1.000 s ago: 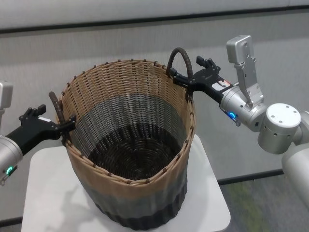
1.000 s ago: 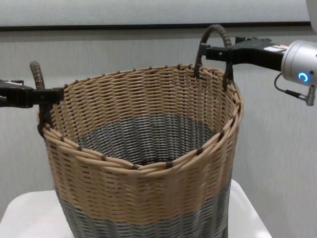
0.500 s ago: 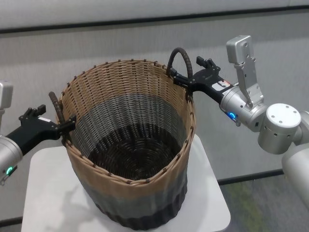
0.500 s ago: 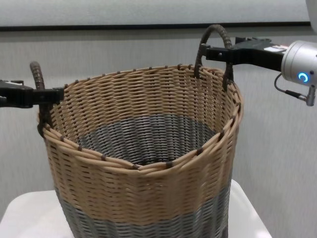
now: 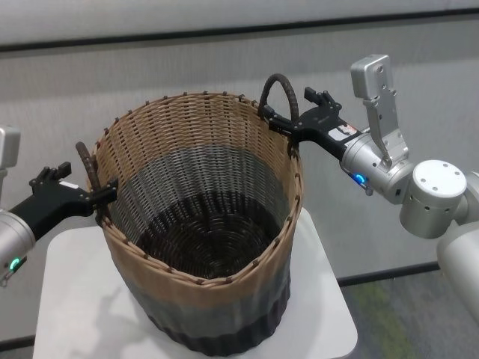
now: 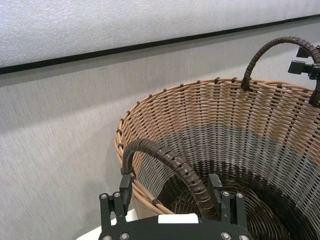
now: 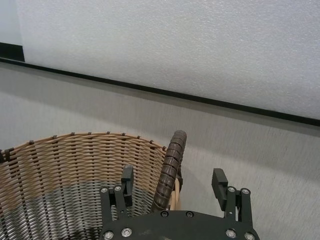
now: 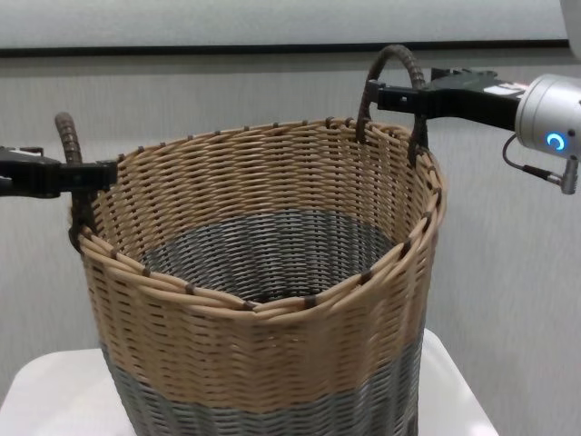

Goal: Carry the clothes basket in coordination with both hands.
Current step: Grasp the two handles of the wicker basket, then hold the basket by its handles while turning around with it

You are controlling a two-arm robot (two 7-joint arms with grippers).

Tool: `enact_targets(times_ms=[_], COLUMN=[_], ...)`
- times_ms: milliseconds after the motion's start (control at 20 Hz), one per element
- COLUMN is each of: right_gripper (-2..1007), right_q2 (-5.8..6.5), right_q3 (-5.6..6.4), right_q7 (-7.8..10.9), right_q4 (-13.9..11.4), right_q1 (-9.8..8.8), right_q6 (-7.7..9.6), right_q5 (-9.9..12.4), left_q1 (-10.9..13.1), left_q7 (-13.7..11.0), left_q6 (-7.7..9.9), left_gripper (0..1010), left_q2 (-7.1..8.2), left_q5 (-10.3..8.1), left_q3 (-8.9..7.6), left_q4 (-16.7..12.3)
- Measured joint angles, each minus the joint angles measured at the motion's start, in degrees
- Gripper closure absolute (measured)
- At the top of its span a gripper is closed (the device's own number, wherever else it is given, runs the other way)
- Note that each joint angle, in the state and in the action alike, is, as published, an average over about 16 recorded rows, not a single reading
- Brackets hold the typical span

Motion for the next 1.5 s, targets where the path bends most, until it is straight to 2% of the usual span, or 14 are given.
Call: enact_targets(times_ms=[200, 450, 1100, 1500], right_gripper=[112, 249, 708, 888], right_q2=[0.0, 0.0, 0.0, 0.0], right_q3=[0.0, 0.0, 0.0, 0.0], right_q7=[0.0, 0.0, 0.01, 0.0], right_q4=[0.0, -0.01, -0.01, -0.01], right_q1=[0.0, 0.0, 0.0, 0.0], right_q6=[0.01, 0.02, 0.02, 0.03], right_q5=[0.0, 0.0, 0.0, 0.0], left_q1=[0.0, 0.0, 0.01, 0.01], left_q7=[0.0, 0.0, 0.0, 0.0], left_q6=[0.0, 0.01, 0.01, 0.01], left_gripper=[67, 175, 626, 806], left_q2=[0.0, 0.0, 0.0, 0.0], left_q5=[0.0, 0.01, 0.01, 0.01], left_q3=[0.0, 0.0, 0.01, 0.01], left_q4=[-0.01, -0.01, -0.01, -0.01])
